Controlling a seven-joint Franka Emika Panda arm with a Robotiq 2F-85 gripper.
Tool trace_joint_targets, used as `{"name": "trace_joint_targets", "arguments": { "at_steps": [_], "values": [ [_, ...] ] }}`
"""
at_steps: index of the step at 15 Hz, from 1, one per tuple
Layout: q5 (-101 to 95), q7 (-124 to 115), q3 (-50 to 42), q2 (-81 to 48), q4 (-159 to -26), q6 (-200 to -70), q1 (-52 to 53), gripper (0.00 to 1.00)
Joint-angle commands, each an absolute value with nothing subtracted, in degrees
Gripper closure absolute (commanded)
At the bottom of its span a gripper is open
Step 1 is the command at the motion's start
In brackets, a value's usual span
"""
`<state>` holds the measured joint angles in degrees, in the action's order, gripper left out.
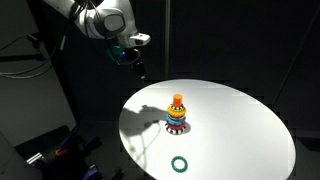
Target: Remove the striped ring and the green ring from the orange rod and put it on the table
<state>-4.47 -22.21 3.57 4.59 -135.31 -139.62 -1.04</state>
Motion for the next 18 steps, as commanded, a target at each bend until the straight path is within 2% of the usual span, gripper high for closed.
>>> {"name": "trace_joint_targets", "arguments": {
  "at_steps": [1, 10, 18],
  "values": [
    [-11.66, -29.9, 2.13, 1.8, -134.19, -143.01, -2.65, 0.0],
    [-19.08, -38.8, -4.03, -3.04, -133.01, -146.67, -4.32, 0.0],
    [-19.02, -41.93, -8.18, -7.35, -132.22, -155.46, -3.66, 0.0]
  ]
}}
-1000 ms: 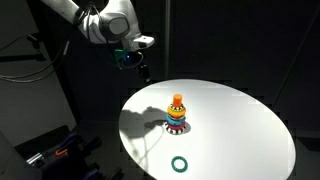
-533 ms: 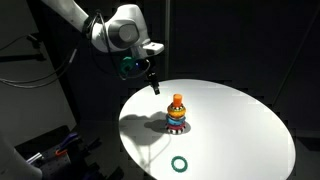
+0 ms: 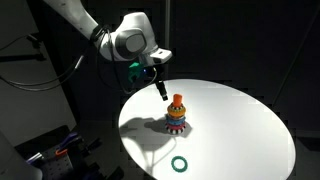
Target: Remove the striped ring and the green ring from the orange rod and put it on the table
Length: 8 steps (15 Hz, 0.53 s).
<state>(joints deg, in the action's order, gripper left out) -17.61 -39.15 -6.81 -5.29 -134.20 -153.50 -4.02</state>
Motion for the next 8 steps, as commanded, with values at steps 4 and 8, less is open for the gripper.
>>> {"name": "trace_joint_targets", "arguments": {
  "at_steps": [4, 8],
  "values": [
    [-20.14, -44.22, -10.55, -9.67, -131.21, -158.65, -3.05, 0.0],
    [-20.43, -45.48, -12.89, -12.04, -130.02, -160.43, -1.89, 0.0]
  ]
}}
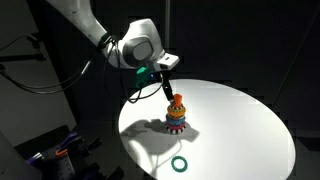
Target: Remove the striped ring and the green ring from the orange rod and put it on the table
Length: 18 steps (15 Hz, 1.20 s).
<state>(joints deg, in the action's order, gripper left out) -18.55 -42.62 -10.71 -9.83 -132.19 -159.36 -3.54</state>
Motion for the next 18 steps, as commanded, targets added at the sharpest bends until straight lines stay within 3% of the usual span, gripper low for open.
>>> {"name": "trace_joint_targets", "arguments": {
  "at_steps": [1, 18],
  "values": [
    [-20.74, -45.99, -13.59, -12.7, -129.73, -161.06, -1.33, 0.0],
    [-23.69, -50.65, -22.53, -16.89, -129.41, -164.62, 7.19, 0.0]
  ]
}}
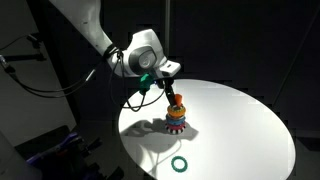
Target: Remove the striped ring and the green ring from the orange rod and put it on the table
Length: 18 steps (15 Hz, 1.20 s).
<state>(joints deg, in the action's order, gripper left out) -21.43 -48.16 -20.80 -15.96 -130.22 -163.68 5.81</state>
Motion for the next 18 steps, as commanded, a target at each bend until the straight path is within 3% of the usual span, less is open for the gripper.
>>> {"name": "trace_joint_targets", "arguments": {
  "at_steps": [1, 4, 5, 6, 9, 18],
  "values": [
    [-23.91, -50.78, -22.79, -17.02, -129.45, -164.68, 7.43, 0.0],
    [-24.49, -51.26, -23.36, -17.32, -129.5, -164.81, 8.01, 0.0],
    [-24.69, -51.54, -23.54, -17.38, -129.5, -164.79, 8.22, 0.1],
    [-24.91, -51.72, -23.68, -17.33, -129.52, -164.73, 8.39, 0.26],
    [-25.33, -52.17, -24.15, -16.65, -129.61, -164.27, 9.02, 0.51],
    [-28.15, -53.49, -25.21, -10.86, -130.65, -162.15, 10.94, 0.54]
  ]
}}
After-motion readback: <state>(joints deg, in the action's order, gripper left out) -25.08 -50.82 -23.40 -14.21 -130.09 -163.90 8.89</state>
